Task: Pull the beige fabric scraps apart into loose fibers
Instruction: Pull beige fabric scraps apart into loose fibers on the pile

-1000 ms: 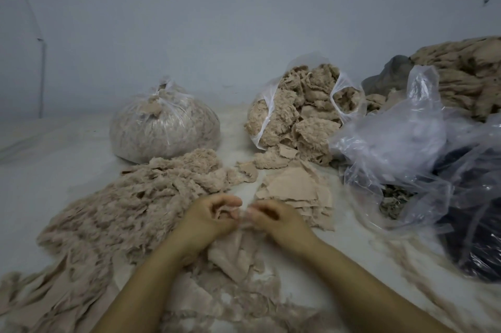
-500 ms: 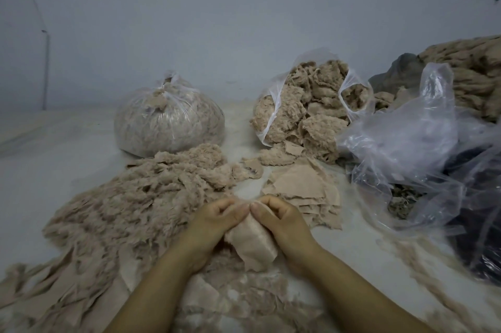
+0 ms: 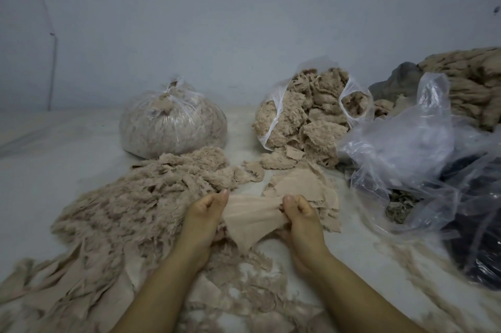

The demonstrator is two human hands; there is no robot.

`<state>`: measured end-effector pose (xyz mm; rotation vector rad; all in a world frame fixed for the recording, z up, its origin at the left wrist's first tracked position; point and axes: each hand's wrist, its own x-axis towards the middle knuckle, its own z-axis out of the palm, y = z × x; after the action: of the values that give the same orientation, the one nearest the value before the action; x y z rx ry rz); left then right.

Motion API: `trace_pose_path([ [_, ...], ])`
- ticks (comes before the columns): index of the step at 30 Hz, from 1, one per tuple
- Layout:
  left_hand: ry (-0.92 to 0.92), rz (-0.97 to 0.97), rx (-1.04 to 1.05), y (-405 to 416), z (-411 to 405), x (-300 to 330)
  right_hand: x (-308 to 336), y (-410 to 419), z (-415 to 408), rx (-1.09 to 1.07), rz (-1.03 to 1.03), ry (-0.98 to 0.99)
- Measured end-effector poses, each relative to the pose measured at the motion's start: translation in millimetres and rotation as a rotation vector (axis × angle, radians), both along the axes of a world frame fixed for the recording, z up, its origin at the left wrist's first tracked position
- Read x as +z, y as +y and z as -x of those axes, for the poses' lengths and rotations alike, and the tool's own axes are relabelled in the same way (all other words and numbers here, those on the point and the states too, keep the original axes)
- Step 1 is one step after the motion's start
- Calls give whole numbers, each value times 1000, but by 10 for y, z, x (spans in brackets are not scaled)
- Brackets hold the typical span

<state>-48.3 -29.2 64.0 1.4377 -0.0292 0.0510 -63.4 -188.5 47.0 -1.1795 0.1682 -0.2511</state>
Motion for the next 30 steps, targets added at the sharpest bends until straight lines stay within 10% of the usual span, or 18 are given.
trace_pose_path([
  [6,-30,27,73,42,-35,-33,74,-48,-35,-213,-49,-26],
  [17,-197,-340,-374,-90,127,-14,108,92,151,302,249,-139],
  [22,-81,-142,-253,-42,107,52,62,-96,32,90,78,-30],
  [30,-24,101,-155,-67,79,22,33,119,180,455,181,15],
])
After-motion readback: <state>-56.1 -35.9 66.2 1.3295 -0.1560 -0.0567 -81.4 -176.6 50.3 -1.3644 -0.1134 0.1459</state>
